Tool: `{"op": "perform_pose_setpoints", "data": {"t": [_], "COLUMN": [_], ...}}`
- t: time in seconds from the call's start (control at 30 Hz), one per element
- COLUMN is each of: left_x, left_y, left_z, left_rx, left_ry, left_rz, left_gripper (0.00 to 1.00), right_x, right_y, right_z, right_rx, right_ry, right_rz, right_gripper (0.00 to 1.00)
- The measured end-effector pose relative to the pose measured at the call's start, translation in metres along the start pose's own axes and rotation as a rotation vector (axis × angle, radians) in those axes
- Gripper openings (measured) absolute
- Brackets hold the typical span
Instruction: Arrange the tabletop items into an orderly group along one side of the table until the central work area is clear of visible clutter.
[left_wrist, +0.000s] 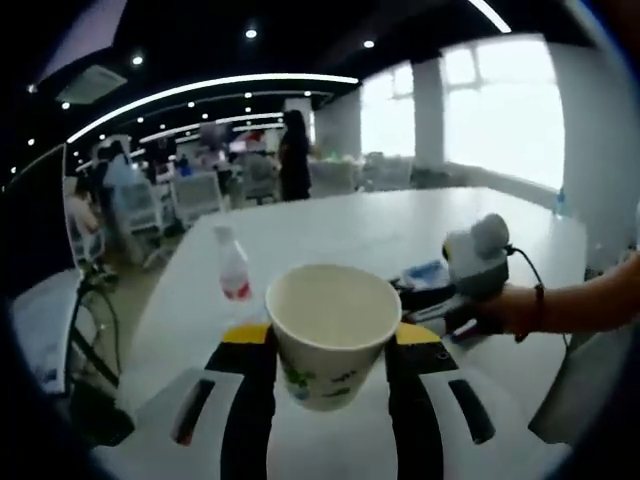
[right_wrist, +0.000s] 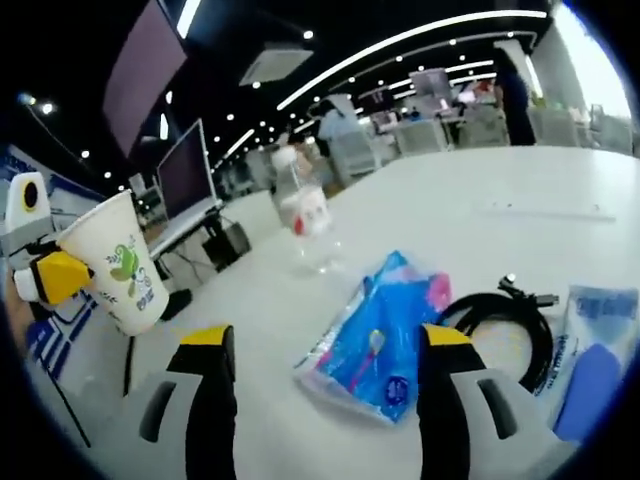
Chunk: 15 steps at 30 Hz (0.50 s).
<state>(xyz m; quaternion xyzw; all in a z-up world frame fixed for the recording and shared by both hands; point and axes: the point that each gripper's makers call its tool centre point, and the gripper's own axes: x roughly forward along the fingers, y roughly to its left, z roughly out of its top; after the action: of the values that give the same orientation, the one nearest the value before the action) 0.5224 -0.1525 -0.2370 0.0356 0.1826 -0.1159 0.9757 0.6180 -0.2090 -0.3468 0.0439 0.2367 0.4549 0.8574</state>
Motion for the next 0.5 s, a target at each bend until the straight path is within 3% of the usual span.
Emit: {"op": "perform_pose_setpoints", "data": {"t": [0.17,0.3,0.4,0.5], "left_x": [0.0,0.002,0.003,0.002], "left_y": [0.001,0.0,-0.005,-0.012], "left_z": [-0.002,-0.008,-0.007,-0.003], "left_rx": [0.017,0.037,0.049,0.071], "left_ry": [0.008,0.035,0.034,0.013], "left_rz": [0.005,0.007,-0.017,-0.037], "left_gripper": [0.41,0.41,0.41,0.41], "right_x": [0.004,0.007,0.006,0.006], "right_y": [-0.004,-0.007,-0.01,-0.007], "right_z": [-0.01,-0.019,-0.024,-0.023], "right_rx": [-0.074,-0.071,-0.1,-0.081], "right_ry": [0.038,0.073,0.105,0.101], "right_rz": [-0.046,-0.065,-0.081,-0.071], "right_gripper": [0.51,0.45,0.29,0.25]}}
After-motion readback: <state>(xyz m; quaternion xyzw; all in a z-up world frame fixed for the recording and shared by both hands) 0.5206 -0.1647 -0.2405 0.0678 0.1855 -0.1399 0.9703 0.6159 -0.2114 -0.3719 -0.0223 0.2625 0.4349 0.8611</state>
